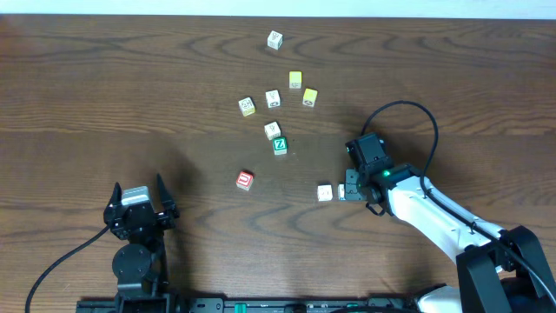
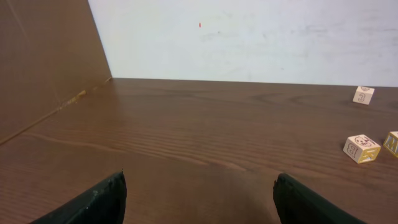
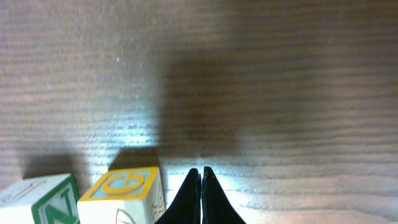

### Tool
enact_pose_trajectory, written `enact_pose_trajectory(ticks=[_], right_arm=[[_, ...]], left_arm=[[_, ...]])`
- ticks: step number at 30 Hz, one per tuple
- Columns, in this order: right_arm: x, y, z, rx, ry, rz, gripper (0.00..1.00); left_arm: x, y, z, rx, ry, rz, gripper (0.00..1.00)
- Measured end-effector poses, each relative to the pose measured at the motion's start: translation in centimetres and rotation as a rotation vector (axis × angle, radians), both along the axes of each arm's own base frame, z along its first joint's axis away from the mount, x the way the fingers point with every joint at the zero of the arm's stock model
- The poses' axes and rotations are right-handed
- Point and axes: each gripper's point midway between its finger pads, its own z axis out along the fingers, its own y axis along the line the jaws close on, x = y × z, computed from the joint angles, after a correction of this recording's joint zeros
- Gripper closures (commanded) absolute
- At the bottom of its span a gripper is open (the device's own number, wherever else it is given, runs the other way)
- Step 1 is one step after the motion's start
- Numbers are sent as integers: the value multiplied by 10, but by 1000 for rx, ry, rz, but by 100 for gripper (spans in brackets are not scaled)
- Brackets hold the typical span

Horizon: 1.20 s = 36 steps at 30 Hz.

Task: Lift 4 blocks
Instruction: 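Open the right gripper and raise it off the placed blocks, then swing the right gripper up-left toward the green Z block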

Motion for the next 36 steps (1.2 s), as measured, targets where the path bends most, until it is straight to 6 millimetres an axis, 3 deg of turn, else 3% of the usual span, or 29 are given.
enact_pose_trajectory(ticks=[23,36], right_arm=[[-13,30,-1,55,27,90,99],[-10,33,0,65,12,93,95]], left_arm=[[0,0,0,0,0,0,24],[0,0,0,0,0,0,24]])
